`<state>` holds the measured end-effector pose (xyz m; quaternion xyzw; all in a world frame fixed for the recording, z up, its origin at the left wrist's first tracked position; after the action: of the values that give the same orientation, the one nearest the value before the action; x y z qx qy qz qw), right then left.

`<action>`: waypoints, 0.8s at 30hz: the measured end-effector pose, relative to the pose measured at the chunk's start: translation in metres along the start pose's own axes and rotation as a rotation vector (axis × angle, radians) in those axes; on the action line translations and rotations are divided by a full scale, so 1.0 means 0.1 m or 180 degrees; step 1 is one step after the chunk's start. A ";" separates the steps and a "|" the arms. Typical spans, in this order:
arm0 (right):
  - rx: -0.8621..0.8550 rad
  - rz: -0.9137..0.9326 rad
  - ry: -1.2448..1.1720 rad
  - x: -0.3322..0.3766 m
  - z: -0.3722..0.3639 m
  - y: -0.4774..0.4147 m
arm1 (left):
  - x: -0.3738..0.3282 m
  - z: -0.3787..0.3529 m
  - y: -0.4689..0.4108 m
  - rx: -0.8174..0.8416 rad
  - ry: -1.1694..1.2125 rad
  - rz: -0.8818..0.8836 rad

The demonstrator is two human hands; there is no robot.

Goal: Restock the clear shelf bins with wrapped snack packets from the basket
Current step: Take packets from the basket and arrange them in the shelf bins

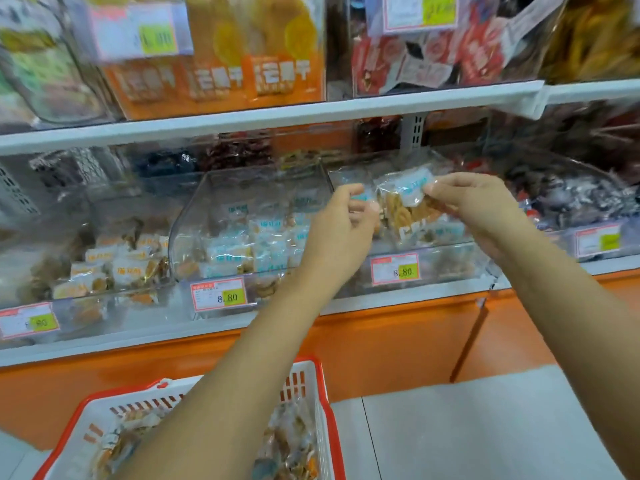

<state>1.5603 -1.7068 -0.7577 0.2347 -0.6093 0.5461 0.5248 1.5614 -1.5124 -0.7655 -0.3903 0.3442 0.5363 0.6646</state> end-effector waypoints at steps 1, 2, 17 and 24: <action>-0.0320 -0.0053 0.0004 -0.04 0.10 -0.03 | -0.02 -0.06 -0.07 -0.0011 -0.0254 -0.0078; -0.0608 -0.0083 0.0059 -0.10 0.19 -0.07 | -0.01 -0.12 -0.14 -0.0035 -0.0549 -0.0168; -0.1531 0.0092 0.2250 -0.51 0.28 -0.61 | 0.09 -0.95 -1.09 0.1034 -0.3528 -0.1266; -0.1046 -0.0051 0.2677 -0.70 0.17 -0.67 | 0.21 -1.01 -1.09 0.0551 -0.3927 -0.0984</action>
<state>1.6353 -1.7616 -0.7894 -0.0894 -0.4198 0.4860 0.7613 1.6684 -1.6061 -0.8140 -0.0001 -0.1196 0.5305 0.8392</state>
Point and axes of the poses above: each hand's wrist, its own y-axis away from the middle knuckle, its own z-axis out of the back of the hand, x = y × z, the point moved 3 cm from there along -y, towards the middle knuckle, and after that the axes turned 15 degrees about z, right-handed, at the moved point
